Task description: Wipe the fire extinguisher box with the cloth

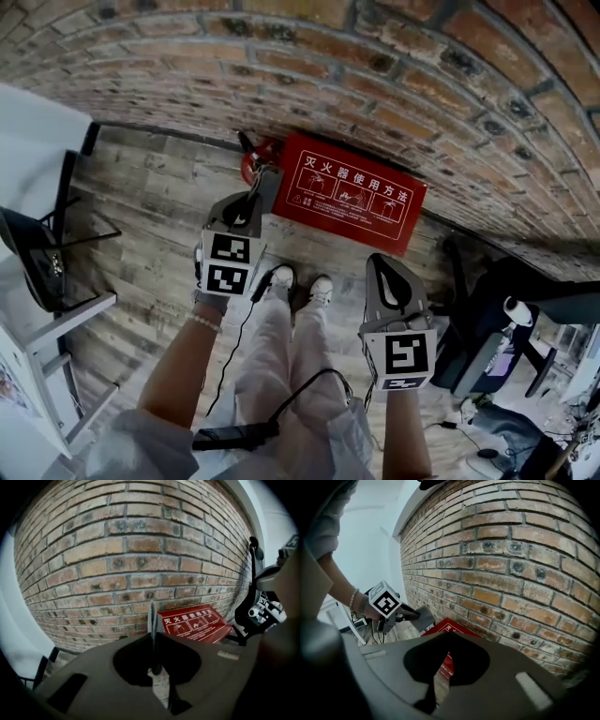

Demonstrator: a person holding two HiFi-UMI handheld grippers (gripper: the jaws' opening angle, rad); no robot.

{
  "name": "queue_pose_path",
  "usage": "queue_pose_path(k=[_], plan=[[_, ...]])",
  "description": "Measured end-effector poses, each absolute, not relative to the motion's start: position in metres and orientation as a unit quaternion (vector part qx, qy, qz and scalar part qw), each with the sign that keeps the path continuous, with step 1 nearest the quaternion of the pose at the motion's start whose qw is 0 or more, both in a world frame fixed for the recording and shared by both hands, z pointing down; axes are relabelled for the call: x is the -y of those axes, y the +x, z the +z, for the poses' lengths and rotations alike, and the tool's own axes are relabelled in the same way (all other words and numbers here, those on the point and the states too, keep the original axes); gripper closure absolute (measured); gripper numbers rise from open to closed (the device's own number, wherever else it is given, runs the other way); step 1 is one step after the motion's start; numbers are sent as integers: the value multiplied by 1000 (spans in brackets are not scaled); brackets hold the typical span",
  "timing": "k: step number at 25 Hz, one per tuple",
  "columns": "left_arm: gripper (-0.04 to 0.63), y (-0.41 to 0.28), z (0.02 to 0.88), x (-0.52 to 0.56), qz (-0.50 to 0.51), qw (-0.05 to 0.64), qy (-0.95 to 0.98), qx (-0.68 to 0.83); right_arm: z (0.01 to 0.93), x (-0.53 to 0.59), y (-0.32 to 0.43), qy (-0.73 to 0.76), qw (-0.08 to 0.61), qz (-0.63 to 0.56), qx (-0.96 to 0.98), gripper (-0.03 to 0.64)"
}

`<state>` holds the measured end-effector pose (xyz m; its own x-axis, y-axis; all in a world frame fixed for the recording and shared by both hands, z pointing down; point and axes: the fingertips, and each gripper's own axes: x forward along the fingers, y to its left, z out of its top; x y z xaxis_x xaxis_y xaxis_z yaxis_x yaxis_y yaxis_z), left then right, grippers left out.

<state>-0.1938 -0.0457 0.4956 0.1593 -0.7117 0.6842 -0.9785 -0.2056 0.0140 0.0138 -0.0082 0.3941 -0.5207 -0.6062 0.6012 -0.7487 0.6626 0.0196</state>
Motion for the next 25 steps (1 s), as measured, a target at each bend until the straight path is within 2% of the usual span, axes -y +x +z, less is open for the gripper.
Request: queue_pose_path(k=[8,20,25], plan=[[584,-165,378,45,237,178,775,558,324,25,39,418,276,94,860,606],[584,-114,218,50,217,36,830,512,215,37,60,443,227,37,866,606],[584,-104,176,47,197,21,837,509,185,34,56,435,226,28,871,606]])
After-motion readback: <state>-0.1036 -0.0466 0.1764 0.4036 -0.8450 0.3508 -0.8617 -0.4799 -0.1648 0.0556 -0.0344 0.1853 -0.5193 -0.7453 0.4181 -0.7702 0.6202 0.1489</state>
